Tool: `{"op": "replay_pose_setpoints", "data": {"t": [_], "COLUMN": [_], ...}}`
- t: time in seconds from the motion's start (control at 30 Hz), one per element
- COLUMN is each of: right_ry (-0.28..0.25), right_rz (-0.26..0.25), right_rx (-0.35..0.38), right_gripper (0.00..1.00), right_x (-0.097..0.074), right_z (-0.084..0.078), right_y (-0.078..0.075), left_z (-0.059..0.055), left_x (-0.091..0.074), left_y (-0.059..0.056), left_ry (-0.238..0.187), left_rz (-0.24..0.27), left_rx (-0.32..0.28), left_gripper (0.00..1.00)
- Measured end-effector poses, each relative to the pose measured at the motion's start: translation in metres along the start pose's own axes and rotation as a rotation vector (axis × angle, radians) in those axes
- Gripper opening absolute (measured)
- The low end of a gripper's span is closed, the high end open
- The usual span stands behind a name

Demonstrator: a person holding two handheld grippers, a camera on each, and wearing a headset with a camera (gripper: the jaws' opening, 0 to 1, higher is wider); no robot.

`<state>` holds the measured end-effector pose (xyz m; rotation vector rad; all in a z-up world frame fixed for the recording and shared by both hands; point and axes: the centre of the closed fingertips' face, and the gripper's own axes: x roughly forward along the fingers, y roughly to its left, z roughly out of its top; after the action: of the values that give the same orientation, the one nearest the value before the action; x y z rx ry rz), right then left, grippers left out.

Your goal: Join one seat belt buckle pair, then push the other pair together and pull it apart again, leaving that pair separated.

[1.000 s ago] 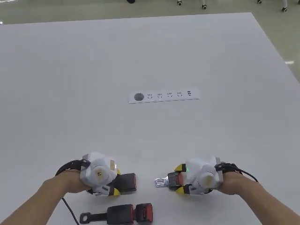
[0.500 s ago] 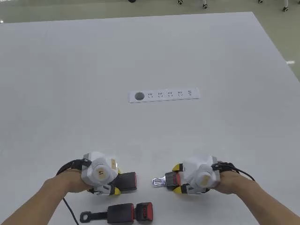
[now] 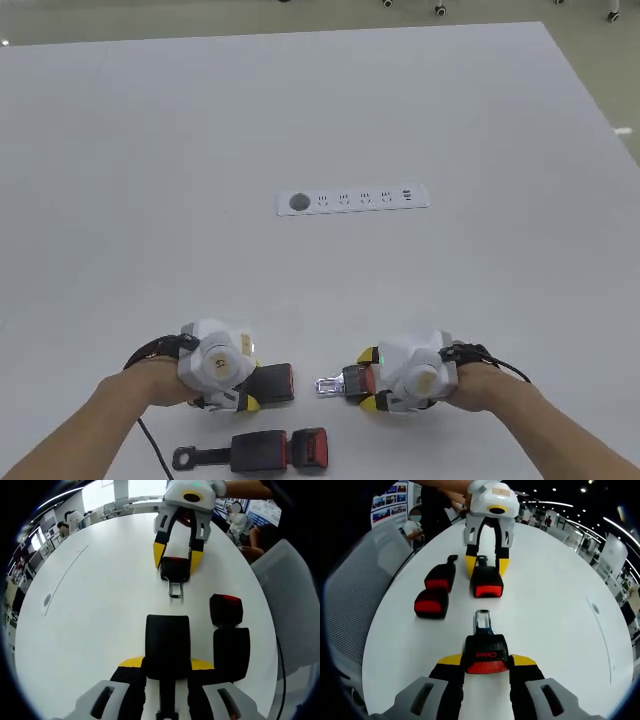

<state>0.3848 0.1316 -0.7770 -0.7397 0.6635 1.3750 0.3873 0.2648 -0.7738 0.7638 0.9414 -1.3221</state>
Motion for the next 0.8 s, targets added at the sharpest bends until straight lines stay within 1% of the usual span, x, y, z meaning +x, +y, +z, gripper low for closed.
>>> {"op": "replay_pose_setpoints", "data": {"t": [0.2, 0.3, 0.57, 0.7, 0.8], "right_ry": [-0.007, -0.011, -0.012, -0.007, -0.007], "right_rz": [0.001, 0.001, -0.010, -0.012, -0.012], "right_rx": [0.000, 0.004, 0.037, 0.028, 0.029], "right_gripper": [0.32, 0.32, 0.32, 0.32, 0.32], "right_x": [0.006, 0.009, 0.017, 0.019, 0.021], "right_z": [0.008, 0.013, 0.020, 0.023, 0.026], "right_y": [-0.001, -0.001, -0.003, -0.004, -0.003], "left_z": [0.001, 0.001, 0.001, 0.000, 0.001], "left_x": [-0.001, -0.001, -0.001, 0.000, -0.001], "left_y": [-0.001, -0.001, -0.002, -0.002, -0.003], "left_ry": [0.006, 0.014, 0.031, 0.033, 0.033], "left_rz": [-0.003, -0.006, -0.011, -0.012, -0.012], "left_rx": [0.011, 0.026, 0.052, 0.050, 0.051], "left_gripper": [0.32, 0.32, 0.32, 0.32, 0.32]}}
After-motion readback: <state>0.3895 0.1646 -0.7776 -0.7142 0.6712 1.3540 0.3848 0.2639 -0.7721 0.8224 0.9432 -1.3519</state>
